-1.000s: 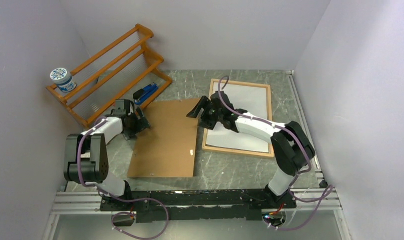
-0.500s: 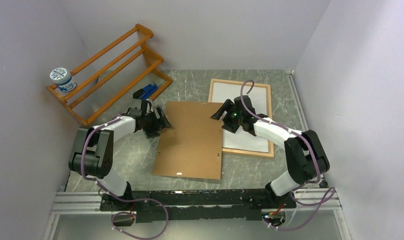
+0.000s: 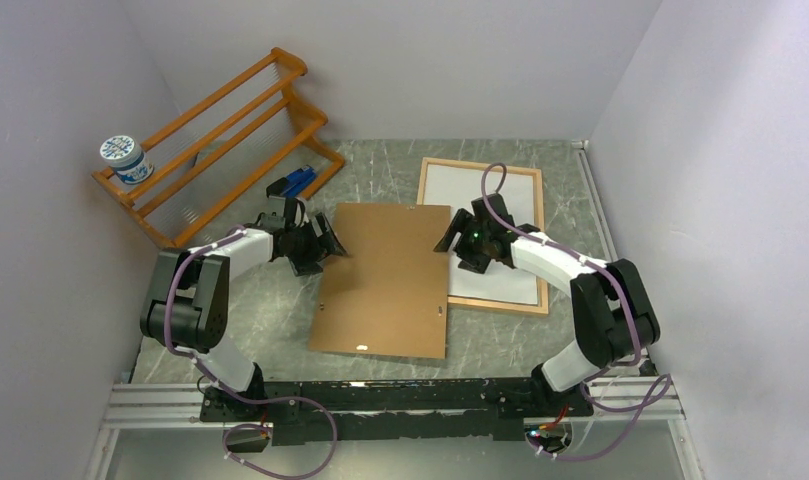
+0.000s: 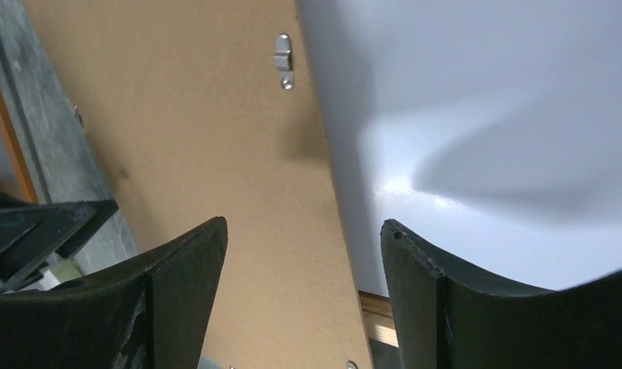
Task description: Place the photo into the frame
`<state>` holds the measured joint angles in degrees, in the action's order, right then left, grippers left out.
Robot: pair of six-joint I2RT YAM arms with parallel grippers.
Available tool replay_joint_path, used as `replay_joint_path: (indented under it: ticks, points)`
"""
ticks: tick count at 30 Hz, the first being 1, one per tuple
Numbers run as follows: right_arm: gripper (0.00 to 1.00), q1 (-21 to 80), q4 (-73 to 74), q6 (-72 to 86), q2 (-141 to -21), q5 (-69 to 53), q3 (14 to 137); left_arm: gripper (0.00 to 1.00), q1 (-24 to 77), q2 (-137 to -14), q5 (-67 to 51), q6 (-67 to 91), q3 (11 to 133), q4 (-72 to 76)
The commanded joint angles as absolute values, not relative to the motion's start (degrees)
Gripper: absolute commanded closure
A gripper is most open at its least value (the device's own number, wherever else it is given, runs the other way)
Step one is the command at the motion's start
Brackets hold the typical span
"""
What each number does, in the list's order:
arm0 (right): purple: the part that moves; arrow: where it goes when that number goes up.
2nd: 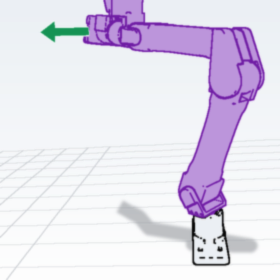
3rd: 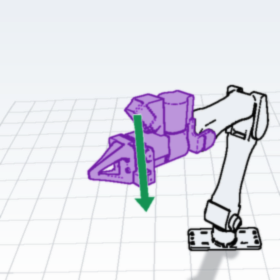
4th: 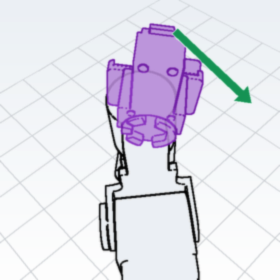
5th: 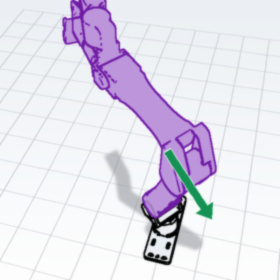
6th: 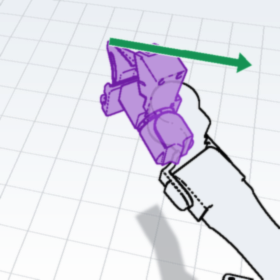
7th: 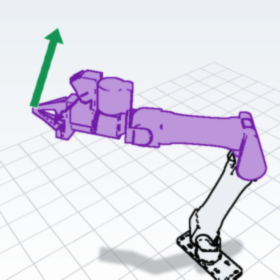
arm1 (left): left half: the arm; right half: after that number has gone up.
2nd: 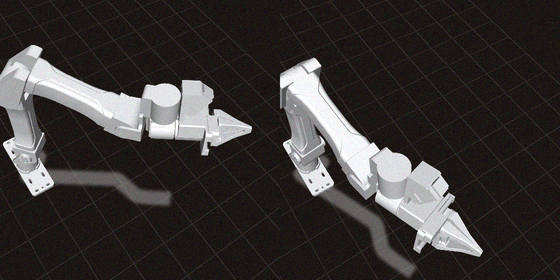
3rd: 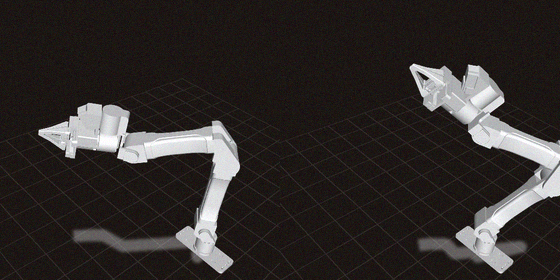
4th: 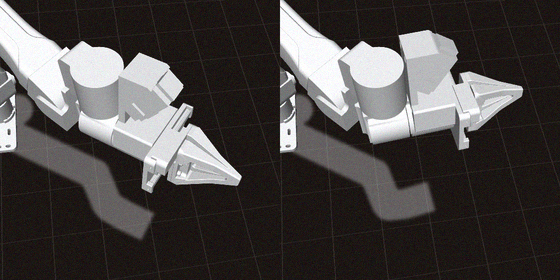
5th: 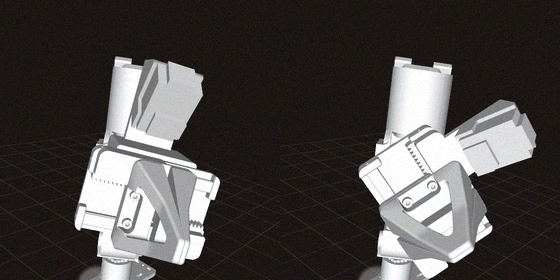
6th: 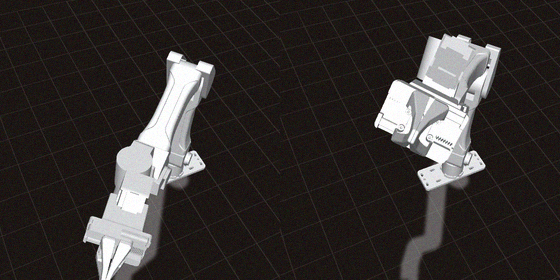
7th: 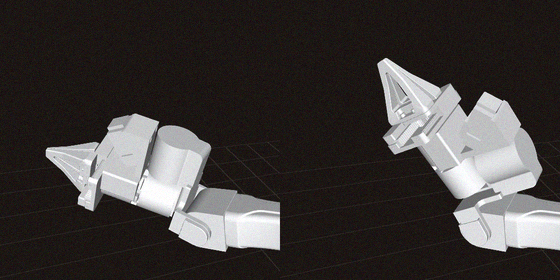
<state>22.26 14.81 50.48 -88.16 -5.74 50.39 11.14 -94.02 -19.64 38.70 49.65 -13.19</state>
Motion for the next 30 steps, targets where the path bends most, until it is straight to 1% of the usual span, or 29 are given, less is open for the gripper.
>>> replay_joint_path:
  ticks: [1,5,8,12,19,20,22,24,25,27,30]
  points:
    - [0.24,22.06,10.87,48.03,-90.24,-12.50,50.89,0.13,12.08,-96.77,-19.83,38.92,47.91,-19.13]
    - [0.24,22.04,10.46,47.73,-92.65,-15.97,52.08,0.13,12.21,-97.18,-20.45,39.02,48.03,-19.06]
    - [0.24,22.00,8.14,47.87,-92.29,-18.52,51.52,0.13,12.50,-97.57,-20.84,38.86,48.29,-19.14]
    - [0.30,21.85,4.74,46.94,-90.42,-22.45,50.88,0.13,12.83,-97.80,-20.97,39.07,48.51,-19.16]
    - [0.42,21.81,-3.66,47.65,-84.29,-28.27,47.82,0.13,12.92,-96.96,-20.19,38.96,49.17,-19.70]
    - [0.44,21.81,-5.35,47.99,-83.99,-29.02,47.01,0.13,12.92,-96.87,-20.13,38.83,49.35,-19.76]
    - [0.54,21.71,-9.92,49.11,-84.43,-32.99,45.67,0.13,12.92,-96.86,-20.24,38.59,49.64,-19.82]
    - [0.60,21.71,-14.83,50.90,-85.52,-36.46,44.40,0.13,12.92,-96.77,-20.51,38.35,49.81,-19.54]
    - [0.62,21.69,-16.89,51.80,-86.04,-37.48,43.85,0.13,12.92,-96.65,-20.58,38.32,49.83,-19.39]
    - [0.62,21.74,-18.77,52.70,-87.03,-38.77,43.62,0.13,12.92,-96.51,-20.76,38.07,50.07,-19.34]
    - [0.57,21.73,-17.73,51.75,-88.92,-40.52,45.50,0.13,12.90,-96.33,-20.99,37.60,50.39,-19.33]
